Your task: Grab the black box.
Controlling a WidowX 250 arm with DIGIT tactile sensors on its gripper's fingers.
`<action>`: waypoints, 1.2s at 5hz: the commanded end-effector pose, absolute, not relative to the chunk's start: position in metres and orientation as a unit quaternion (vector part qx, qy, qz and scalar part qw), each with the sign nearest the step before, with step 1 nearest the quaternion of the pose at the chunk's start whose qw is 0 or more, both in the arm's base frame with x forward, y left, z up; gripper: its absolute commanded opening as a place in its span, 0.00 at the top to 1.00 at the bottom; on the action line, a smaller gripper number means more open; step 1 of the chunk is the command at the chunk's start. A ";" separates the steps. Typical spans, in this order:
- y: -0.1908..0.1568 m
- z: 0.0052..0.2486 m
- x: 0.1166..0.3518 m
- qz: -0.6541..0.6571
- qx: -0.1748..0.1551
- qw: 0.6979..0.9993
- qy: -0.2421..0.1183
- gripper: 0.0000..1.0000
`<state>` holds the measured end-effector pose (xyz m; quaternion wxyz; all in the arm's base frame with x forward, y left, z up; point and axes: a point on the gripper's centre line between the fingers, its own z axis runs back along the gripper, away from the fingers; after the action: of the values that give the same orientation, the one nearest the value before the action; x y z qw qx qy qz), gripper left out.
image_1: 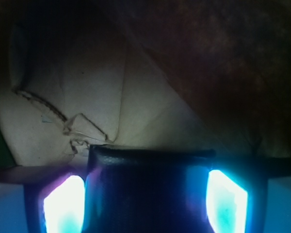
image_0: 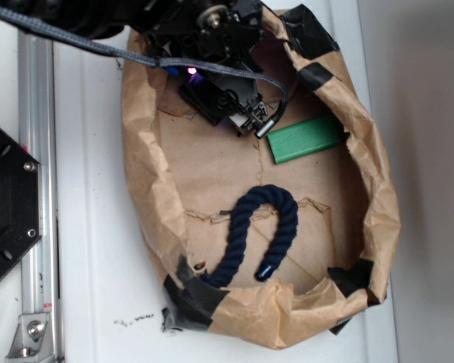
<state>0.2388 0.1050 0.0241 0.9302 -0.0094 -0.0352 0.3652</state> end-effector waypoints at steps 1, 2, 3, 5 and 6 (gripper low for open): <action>0.093 0.050 0.228 0.330 -0.005 0.943 -0.045 1.00; 0.059 0.079 0.229 0.272 -0.039 0.958 -0.084 1.00; 0.035 0.119 0.233 0.207 -0.031 0.969 -0.134 1.00; 0.026 0.139 0.253 0.146 0.028 0.982 -0.116 1.00; 0.028 0.143 0.256 0.141 0.027 0.982 -0.122 1.00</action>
<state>0.2636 0.0207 0.1265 0.9855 0.0276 -0.0937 0.1389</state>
